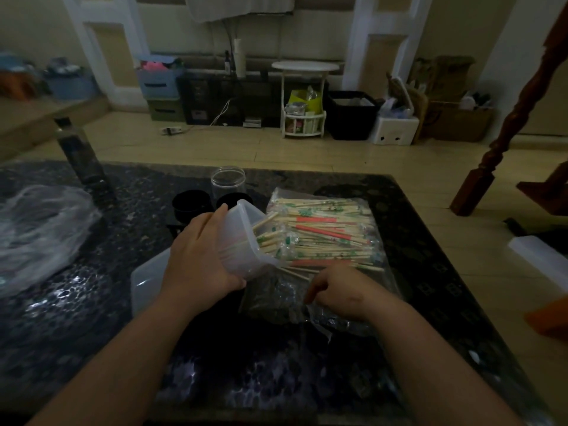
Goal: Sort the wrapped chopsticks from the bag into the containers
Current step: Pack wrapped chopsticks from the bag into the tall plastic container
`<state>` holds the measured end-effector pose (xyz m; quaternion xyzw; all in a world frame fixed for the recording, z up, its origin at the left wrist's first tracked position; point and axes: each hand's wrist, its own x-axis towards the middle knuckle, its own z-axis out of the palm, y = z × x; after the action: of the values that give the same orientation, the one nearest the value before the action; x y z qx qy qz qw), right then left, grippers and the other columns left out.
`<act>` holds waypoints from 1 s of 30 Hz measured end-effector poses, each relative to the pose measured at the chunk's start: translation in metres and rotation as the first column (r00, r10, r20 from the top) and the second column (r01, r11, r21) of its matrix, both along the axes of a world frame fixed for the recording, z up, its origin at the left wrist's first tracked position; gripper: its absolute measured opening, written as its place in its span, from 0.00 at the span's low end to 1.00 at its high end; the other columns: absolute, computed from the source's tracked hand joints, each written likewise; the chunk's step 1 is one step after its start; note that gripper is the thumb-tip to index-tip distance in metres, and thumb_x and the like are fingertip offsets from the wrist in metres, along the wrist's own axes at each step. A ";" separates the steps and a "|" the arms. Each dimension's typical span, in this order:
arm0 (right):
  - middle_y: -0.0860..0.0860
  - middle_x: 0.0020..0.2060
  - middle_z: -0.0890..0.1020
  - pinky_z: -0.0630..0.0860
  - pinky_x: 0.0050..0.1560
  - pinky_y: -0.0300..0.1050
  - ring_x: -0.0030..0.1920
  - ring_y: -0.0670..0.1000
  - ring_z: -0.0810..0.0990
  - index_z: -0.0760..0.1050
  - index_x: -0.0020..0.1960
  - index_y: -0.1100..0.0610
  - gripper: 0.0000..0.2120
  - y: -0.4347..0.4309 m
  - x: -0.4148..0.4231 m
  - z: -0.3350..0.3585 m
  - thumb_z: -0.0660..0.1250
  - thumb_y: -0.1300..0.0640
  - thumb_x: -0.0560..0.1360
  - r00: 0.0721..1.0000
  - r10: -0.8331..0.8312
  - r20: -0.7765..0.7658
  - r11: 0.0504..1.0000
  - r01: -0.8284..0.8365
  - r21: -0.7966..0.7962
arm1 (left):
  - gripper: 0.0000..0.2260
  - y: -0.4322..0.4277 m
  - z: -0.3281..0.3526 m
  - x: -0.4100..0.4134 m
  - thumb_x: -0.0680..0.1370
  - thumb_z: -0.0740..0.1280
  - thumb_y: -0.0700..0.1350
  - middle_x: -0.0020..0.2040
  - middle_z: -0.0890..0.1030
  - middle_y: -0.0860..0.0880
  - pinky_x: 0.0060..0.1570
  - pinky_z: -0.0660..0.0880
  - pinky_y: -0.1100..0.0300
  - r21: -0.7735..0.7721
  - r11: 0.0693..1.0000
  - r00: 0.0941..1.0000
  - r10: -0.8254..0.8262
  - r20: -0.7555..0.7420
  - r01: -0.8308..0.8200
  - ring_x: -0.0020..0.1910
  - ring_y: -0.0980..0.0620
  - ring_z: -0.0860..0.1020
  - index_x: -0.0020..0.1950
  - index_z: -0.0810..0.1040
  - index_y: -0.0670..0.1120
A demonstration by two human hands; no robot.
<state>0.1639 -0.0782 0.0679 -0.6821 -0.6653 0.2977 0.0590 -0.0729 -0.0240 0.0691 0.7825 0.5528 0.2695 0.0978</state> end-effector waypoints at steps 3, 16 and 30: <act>0.48 0.54 0.84 0.74 0.50 0.37 0.52 0.49 0.81 0.85 0.53 0.45 0.17 -0.003 -0.005 -0.003 0.63 0.62 0.75 0.996 0.076 0.048 0.992 -0.070 -0.103 | 0.58 0.001 0.000 0.000 0.56 0.84 0.50 0.73 0.62 0.49 0.67 0.62 0.51 -0.009 1.000 1.000 -0.003 -0.005 0.003 0.70 0.48 0.62 0.79 0.53 0.52; 0.59 0.72 0.71 0.70 0.66 0.49 0.69 0.59 0.72 0.43 0.81 0.50 0.38 0.004 -0.005 -0.047 0.62 0.56 0.78 0.982 0.003 0.187 0.991 0.022 -0.135 | 0.59 0.004 0.002 -0.001 0.56 0.84 0.50 0.73 0.61 0.50 0.68 0.62 0.49 -0.035 0.999 1.000 0.014 0.013 -0.014 0.70 0.48 0.62 0.79 0.53 0.52; 0.52 0.79 0.55 0.54 0.77 0.53 0.79 0.54 0.51 0.48 0.81 0.51 0.34 0.027 -0.003 -0.095 0.61 0.55 0.79 0.967 -0.121 0.224 0.980 0.080 0.181 | 0.59 0.013 0.003 0.001 0.55 0.83 0.50 0.73 0.62 0.51 0.67 0.63 0.52 -0.051 0.998 0.999 0.040 0.032 -0.039 0.70 0.49 0.63 0.79 0.54 0.53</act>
<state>0.1611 -0.0510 -0.0272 -0.7378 -0.6551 0.1538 0.0536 -0.0724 -0.0113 0.0719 0.7642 0.5731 0.2700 0.1212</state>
